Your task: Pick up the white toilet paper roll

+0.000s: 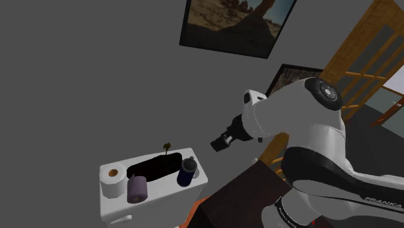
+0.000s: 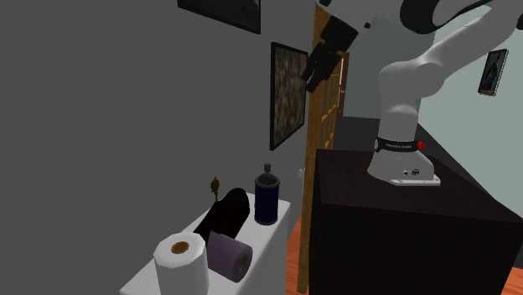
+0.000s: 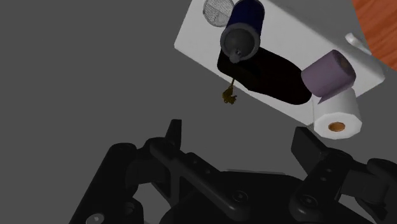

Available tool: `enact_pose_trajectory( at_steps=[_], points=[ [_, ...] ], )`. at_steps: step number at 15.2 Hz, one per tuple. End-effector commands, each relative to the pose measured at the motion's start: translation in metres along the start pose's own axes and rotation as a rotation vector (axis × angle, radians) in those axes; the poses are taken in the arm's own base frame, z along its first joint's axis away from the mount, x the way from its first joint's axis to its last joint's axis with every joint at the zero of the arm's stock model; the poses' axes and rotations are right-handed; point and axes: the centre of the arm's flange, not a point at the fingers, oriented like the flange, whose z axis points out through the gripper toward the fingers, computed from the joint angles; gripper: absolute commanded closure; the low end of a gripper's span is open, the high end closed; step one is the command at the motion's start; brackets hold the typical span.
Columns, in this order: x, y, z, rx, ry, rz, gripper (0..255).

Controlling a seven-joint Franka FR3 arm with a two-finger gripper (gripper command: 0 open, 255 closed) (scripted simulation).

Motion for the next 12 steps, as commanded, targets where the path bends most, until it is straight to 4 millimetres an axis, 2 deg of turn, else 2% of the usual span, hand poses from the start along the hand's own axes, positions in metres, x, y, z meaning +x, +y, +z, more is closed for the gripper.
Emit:
enact_pose_trajectory(
  at_steps=[1, 6, 12],
  points=[
    [-0.01, -0.028, 0.014, -0.03, 0.05, -0.014, 0],
    [-0.032, -0.092, 0.056, -0.11, 0.166, -0.05, 0],
    [-0.053, -0.163, 0.116, -0.205, 0.304, -0.094, 0]
  ],
)
